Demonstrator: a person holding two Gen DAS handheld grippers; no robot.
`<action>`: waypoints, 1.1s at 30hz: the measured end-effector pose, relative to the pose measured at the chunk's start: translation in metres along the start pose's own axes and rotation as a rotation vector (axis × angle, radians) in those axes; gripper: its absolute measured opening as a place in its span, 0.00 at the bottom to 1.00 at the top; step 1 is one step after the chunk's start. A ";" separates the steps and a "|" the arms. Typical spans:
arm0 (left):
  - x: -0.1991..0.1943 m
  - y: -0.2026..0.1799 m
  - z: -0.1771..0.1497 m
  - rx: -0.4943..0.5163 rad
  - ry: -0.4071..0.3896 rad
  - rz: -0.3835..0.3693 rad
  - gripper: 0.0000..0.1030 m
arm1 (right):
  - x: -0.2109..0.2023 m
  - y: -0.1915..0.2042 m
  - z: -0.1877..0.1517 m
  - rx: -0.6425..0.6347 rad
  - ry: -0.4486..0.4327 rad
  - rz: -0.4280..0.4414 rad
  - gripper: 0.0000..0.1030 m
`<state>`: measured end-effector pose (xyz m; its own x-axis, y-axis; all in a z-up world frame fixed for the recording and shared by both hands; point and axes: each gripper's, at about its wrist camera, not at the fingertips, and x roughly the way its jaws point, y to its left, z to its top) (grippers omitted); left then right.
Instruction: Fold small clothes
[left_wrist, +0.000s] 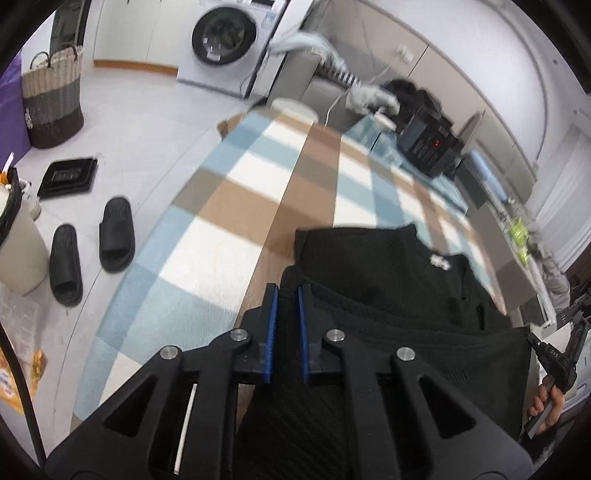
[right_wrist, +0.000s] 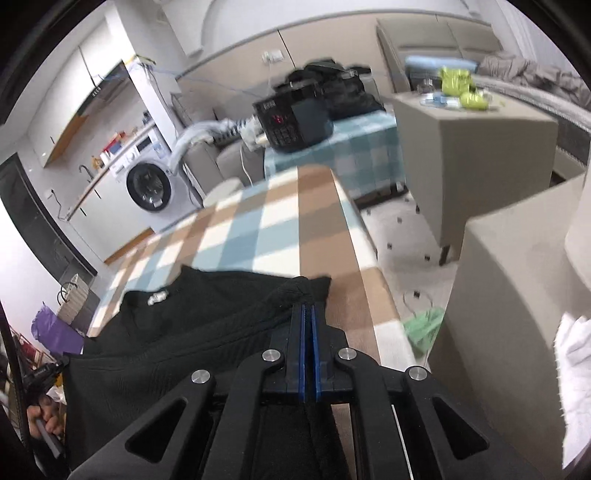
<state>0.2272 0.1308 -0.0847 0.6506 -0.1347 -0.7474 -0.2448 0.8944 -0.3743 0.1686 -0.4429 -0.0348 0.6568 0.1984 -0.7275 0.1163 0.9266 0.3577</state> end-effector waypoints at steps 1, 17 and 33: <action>0.004 0.000 -0.001 0.008 0.021 0.014 0.14 | 0.008 -0.002 0.000 0.014 0.042 0.008 0.05; 0.014 -0.011 -0.003 0.079 -0.023 0.023 0.07 | 0.036 -0.006 -0.007 -0.010 0.107 0.013 0.38; -0.039 -0.025 0.023 0.096 -0.154 -0.045 0.05 | -0.024 0.027 0.014 -0.073 -0.103 0.058 0.05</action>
<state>0.2246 0.1235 -0.0339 0.7634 -0.1149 -0.6356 -0.1485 0.9264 -0.3459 0.1663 -0.4272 0.0004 0.7341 0.2223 -0.6417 0.0236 0.9360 0.3512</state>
